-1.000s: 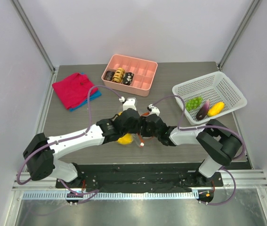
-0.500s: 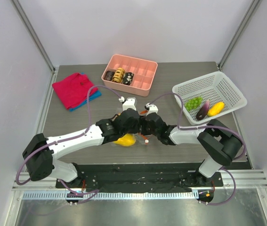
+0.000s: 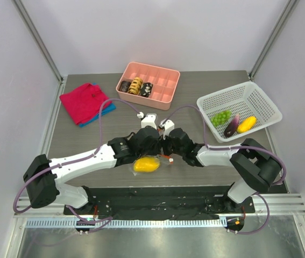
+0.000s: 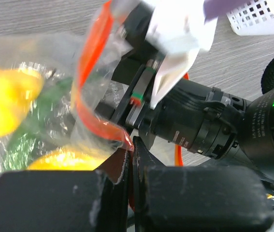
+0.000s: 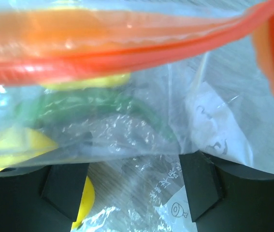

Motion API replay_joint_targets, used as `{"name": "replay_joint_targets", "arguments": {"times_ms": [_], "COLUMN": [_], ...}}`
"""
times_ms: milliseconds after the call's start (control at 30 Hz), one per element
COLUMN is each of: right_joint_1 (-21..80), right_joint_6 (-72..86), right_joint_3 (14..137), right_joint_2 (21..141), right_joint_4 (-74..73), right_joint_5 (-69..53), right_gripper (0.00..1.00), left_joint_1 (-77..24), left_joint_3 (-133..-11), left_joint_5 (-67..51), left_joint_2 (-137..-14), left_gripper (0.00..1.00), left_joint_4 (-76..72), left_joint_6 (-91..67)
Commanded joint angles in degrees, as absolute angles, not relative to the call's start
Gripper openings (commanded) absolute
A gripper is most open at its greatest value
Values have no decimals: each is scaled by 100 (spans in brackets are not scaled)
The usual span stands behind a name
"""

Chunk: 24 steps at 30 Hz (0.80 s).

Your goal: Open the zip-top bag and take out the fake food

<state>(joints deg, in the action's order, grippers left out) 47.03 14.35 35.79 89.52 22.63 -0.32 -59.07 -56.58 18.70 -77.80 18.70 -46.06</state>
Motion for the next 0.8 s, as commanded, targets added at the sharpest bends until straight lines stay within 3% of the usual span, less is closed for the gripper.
{"name": "replay_joint_targets", "arguments": {"times_ms": [0,400,500,633,767], "right_joint_1": [4825,4948,4957,4957,4957], "right_joint_6": [247,-88,148,517,615], "right_joint_3": [3700,3955,3859,3894,3630], "right_joint_2": [9087,9650,9835,9932,9704], "right_joint_4": [3189,3305,3243,2760,2962], "right_joint_5": [-756,-1002,-924,-686,-492], "right_gripper": [78,81,76,59,53], "left_joint_1": [-5810,-5810,-5810,-5792,-5739], "left_joint_3": [-5836,-5686,-5669,-5678,-5783], "left_joint_5": [2259,2303,2381,2601,2768], "left_joint_2": [-7673,-7567,-7471,-7400,-7435], "left_gripper": [0,0,0,0,0], "left_joint_4": [1819,1819,1898,2039,2258], "left_joint_6": [-4465,-4509,-4509,-4526,-4684]}}
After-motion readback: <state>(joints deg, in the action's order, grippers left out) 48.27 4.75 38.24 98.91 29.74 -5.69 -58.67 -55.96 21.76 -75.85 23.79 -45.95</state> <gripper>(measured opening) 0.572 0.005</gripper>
